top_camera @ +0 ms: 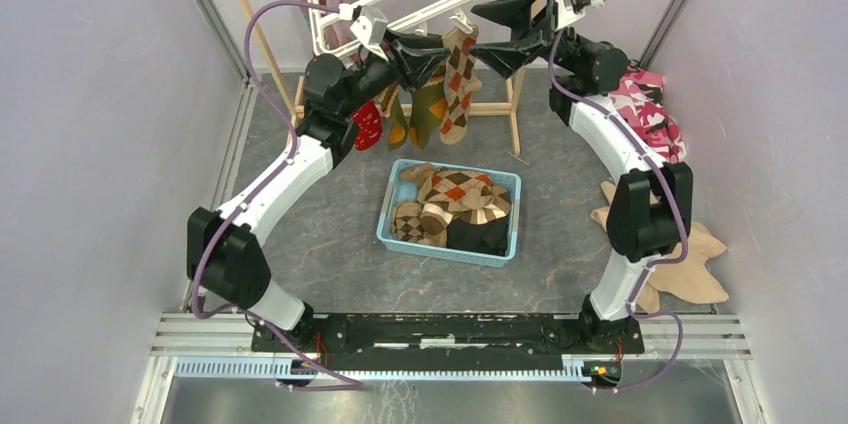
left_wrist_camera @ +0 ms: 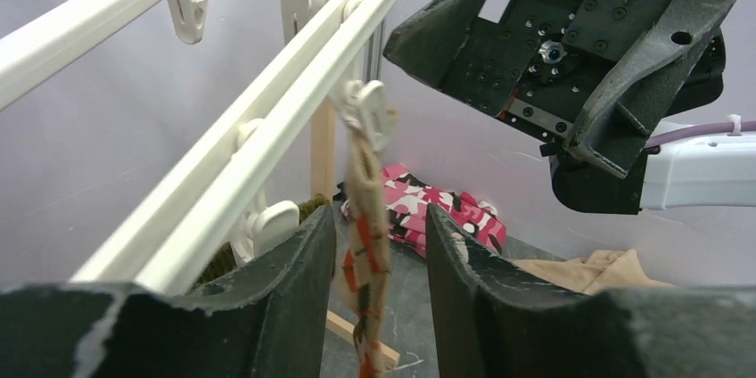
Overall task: Clip the socks to the hanger
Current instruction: Clamp the sock onto the hanger, then rotate the hanger at the clothesline.
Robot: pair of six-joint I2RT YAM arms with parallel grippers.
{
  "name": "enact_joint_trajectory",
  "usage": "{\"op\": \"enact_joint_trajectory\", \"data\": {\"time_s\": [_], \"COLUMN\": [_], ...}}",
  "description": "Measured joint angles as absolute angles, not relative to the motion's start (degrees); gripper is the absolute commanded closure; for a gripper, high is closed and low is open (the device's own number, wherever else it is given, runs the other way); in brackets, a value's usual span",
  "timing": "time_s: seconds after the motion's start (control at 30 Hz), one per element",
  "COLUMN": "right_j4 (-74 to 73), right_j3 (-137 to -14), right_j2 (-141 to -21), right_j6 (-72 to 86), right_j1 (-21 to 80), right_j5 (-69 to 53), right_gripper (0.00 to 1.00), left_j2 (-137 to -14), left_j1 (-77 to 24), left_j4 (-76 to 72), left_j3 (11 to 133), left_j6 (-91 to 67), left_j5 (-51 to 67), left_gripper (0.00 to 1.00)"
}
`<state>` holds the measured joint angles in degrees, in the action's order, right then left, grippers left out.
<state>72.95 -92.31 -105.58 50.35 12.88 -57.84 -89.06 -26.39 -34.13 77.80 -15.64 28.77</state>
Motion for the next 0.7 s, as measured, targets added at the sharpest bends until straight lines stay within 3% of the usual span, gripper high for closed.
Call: {"op": "enact_joint_trajectory", "data": {"time_s": [0.23, 0.43, 0.63, 0.7], "right_j4": [74.26, 68.05, 50.04, 46.17], "right_j3": [-83.15, -74.83, -68.01, -65.93], "right_j2": [-98.74, -91.18, -82.39, -80.12], "right_j6": [49.54, 42.83, 26.72, 22.76], "right_j1": [10.72, 9.65, 9.63, 9.63], "right_j5": [-58.26, -57.89, -53.80, -52.01], "right_gripper": [0.11, 0.12, 0.10, 0.10], "left_j2": [-82.17, -72.88, -60.49, -55.53], "left_j1": [-26.37, -26.37, -26.37, -26.37], "left_j4": [-32.53, -31.57, -29.69, -29.26], "left_j3": [72.53, 64.40, 52.18, 47.33], "left_j6": [-15.64, -15.51, -14.26, -13.98], "left_j5": [28.27, 27.35, 26.57, 25.96], "left_gripper": [0.42, 0.22, 0.01, 0.00]}}
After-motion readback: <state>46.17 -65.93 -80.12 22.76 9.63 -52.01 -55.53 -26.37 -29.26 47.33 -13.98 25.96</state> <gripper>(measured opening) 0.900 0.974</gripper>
